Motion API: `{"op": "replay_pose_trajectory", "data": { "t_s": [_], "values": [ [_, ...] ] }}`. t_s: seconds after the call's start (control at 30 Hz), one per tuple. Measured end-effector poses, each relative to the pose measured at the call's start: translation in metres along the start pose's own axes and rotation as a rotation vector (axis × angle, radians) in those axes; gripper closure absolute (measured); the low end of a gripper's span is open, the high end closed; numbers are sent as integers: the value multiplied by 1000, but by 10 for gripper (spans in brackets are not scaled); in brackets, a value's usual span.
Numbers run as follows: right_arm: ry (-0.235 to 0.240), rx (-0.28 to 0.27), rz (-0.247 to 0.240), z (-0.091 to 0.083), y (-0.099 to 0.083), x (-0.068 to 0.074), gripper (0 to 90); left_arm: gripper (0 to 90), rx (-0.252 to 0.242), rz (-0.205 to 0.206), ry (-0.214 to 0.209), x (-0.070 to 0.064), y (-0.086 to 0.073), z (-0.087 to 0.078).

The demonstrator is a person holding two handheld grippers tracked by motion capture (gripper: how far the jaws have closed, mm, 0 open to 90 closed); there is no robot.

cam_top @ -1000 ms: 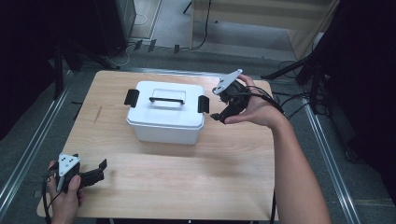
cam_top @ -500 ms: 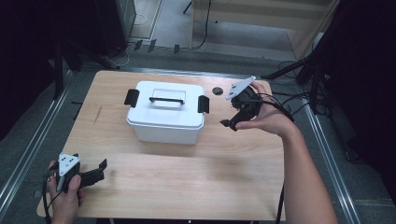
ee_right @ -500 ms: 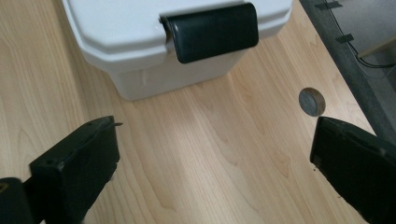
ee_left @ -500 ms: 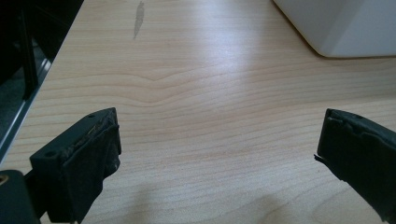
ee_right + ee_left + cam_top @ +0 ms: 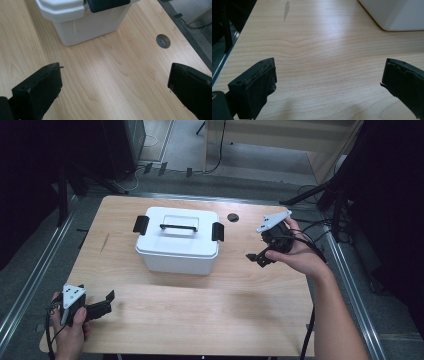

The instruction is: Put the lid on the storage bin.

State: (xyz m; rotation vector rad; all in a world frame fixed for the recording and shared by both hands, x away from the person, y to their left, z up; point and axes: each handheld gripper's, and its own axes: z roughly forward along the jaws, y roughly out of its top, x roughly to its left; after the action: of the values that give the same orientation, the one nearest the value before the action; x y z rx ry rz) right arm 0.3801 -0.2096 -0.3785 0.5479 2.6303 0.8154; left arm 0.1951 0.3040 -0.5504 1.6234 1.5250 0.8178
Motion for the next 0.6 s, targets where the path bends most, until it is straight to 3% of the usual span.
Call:
{"op": "replay_pose_trajectory", "data": {
  "t_s": [0.17, 0.6],
  "values": [
    [-14, -43, 33, -8, -13, 8, 0, 2, 1, 1, 3, 0, 0, 0],
    [-66, -82, 108, -11, -58, 23, 0, 2, 0, -2, 5, 0, 0, 0]
  ]
}}
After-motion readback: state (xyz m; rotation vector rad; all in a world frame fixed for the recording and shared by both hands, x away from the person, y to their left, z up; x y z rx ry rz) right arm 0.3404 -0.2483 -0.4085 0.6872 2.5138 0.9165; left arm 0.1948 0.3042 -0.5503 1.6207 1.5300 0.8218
